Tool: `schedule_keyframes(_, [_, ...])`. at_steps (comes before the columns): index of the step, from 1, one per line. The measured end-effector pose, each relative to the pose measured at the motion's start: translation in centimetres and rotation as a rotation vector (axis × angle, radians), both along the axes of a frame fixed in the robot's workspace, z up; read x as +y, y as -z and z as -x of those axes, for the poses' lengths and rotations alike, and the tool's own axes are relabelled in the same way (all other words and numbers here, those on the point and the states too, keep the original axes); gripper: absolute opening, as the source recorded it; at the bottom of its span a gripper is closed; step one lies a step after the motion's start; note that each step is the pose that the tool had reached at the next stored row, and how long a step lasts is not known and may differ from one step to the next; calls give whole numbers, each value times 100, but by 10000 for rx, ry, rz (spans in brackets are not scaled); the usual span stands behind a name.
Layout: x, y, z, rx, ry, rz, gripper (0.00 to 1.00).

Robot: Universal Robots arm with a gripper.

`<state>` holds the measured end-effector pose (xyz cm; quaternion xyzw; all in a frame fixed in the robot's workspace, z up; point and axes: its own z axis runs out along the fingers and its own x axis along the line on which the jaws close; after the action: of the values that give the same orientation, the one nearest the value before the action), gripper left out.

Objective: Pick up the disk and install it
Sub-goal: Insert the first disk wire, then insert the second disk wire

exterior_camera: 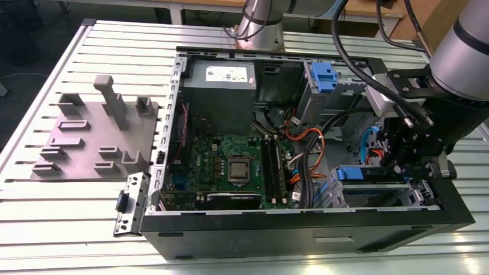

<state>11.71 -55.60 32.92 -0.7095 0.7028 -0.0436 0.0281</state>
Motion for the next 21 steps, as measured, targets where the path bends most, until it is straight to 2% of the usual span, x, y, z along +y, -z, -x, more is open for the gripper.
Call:
schedule_keyframes(4, [0, -78, 0, 32, 0, -24, 24])
schedule_keyframes(7, [0, -126, 0, 82, -1, -58, 24])
schedule_keyframes(10, [0, -127, 0, 93, 0, -66, 23])
schedule_keyframes(11, [0, -128, 0, 94, 0, -64, 16])
schedule_keyframes(12, [0, -128, 0, 96, 0, -64, 16])
schedule_keyframes(13, [0, -129, 0, 97, 0, -63, 11])
schedule_keyframes(18, [0, -129, 0, 102, 0, -64, 11])
schedule_keyframes(20, [0, -129, 0, 152, 0, -73, 11])
schedule_keyframes(21, [0, -128, 0, 153, 0, -74, 11])
